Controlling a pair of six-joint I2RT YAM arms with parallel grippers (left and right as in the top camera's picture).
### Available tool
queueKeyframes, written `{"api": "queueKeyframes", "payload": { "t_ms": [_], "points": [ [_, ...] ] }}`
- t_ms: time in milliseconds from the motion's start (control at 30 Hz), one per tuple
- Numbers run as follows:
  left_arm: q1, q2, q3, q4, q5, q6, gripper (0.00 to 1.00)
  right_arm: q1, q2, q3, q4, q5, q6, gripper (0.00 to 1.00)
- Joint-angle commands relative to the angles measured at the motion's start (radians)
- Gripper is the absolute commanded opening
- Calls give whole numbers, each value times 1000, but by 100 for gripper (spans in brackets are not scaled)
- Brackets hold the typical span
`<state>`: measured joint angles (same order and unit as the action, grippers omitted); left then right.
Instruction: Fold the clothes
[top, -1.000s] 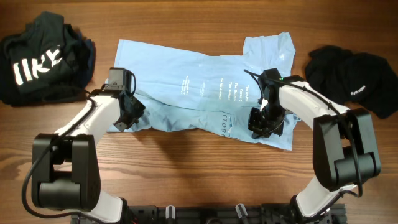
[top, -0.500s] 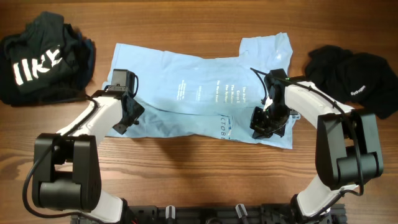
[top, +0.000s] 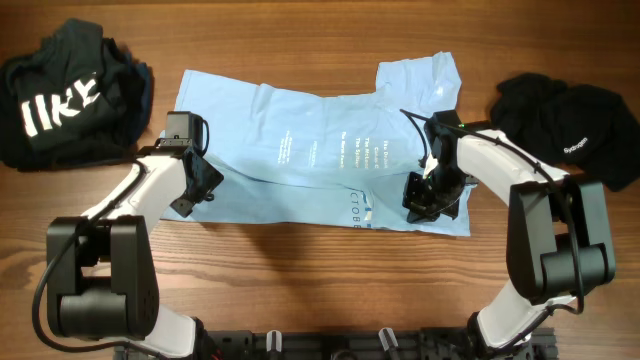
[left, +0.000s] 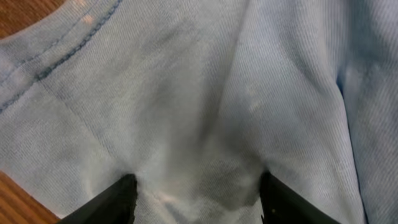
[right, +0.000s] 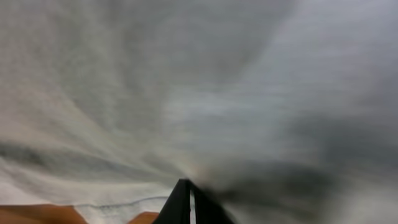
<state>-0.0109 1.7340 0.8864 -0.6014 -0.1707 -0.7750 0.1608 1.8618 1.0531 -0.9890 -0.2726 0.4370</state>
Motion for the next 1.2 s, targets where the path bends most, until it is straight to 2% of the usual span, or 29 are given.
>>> {"api": "queueKeyframes", "payload": {
  "t_ms": [0, 67, 133, 200, 400, 700, 800, 1000, 1167],
  "points": [
    [52, 156, -147, -66, -85, 43, 67, -9, -58, 57, -34, 118, -36, 4],
    [52, 145, -134, -72, -47, 82, 69, -9, -84, 77, -60, 119, -44, 4],
    [52, 130, -122, -84, -20, 121, 77, -9, -109, 91, -79, 119, -45, 4],
    [52, 110, -108, -116, -21, 121, 86, -9, -136, 93, -85, 119, -45, 4],
    [52, 32, -74, -215, -20, 148, 99, -9, -200, 93, -90, 118, -64, 4],
    [52, -151, -69, -270, 35, 327, 100, -9, -223, 93, -86, 119, -98, 5],
    [52, -203, -69, -245, 11, 328, 100, -9, -223, 93, -78, 118, -109, 5],
    [52, -222, -69, -122, 9, 406, 100, -9, -223, 93, -60, 118, -142, 5],
    [52, -224, -61, -140, 34, 406, 100, -9, -223, 104, -40, 114, -173, 5]
  ]
}}
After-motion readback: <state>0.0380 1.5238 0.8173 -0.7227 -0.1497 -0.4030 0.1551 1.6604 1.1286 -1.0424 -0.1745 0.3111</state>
